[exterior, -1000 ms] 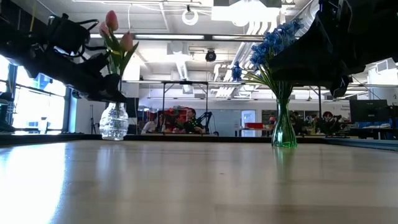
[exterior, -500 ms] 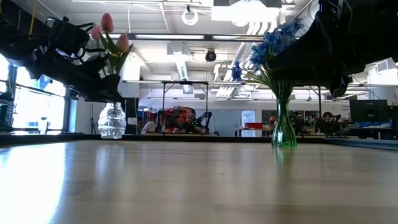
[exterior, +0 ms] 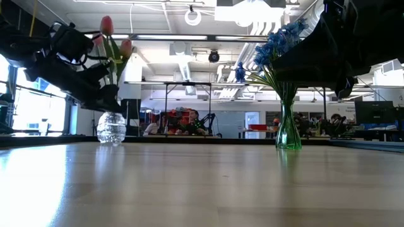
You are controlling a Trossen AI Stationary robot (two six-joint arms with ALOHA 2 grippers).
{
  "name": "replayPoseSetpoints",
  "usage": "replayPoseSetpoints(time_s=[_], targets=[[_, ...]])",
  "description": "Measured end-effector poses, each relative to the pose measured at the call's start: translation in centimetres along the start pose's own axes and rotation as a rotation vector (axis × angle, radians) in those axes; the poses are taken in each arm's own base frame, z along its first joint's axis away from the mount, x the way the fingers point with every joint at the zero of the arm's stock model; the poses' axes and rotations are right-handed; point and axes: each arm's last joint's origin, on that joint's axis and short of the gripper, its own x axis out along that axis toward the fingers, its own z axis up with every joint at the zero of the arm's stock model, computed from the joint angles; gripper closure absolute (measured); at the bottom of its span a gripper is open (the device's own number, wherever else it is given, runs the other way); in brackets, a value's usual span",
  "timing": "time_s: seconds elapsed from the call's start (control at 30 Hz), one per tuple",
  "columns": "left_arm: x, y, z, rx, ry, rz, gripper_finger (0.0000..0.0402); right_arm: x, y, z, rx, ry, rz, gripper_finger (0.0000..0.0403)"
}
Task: Sort flowers into vase by color
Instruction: Move the transparent vase to the top left of the table
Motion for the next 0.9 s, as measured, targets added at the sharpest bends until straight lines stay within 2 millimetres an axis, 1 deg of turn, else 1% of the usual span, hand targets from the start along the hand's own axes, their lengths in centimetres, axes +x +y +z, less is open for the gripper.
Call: replayPoseSetpoints(time_s=[0.23,0.37,0.47,0.67,0.77,0.9], targets=[[0.0,0.0,-0.4,0.021,0.045,-0.010,0.0107,0.0,0.0,0.0,0.000,0.000,0.000,0.0263],[-0.2,0.1,-0.8,0.037,0.082,-0.006,0.0087,0.0,0.0,0.0,0.000,0.000,0.000,0.0263],[-0.4,0.3,-0.7,0.051,0.110,0.005,0.0084,0.0,0.0,0.0,0.003,0.000,0.000,0.0263],[-0.9,0.3,0.8,0.091,0.196,0.021,0.0086,0.0,0.0,0.0,0.007,0.000,0.000,0.0263],[-1.3,0.4,1.6,0.100,0.270,0.038,0.0086,0.0,0.0,0.0,0.006,0.000,0.000,0.0263],[-2.1,0.8,2.2,0.092,0.372,0.107,0.0086,0.0,0.0,0.0,-0.001,0.003,0.002,0.0263]])
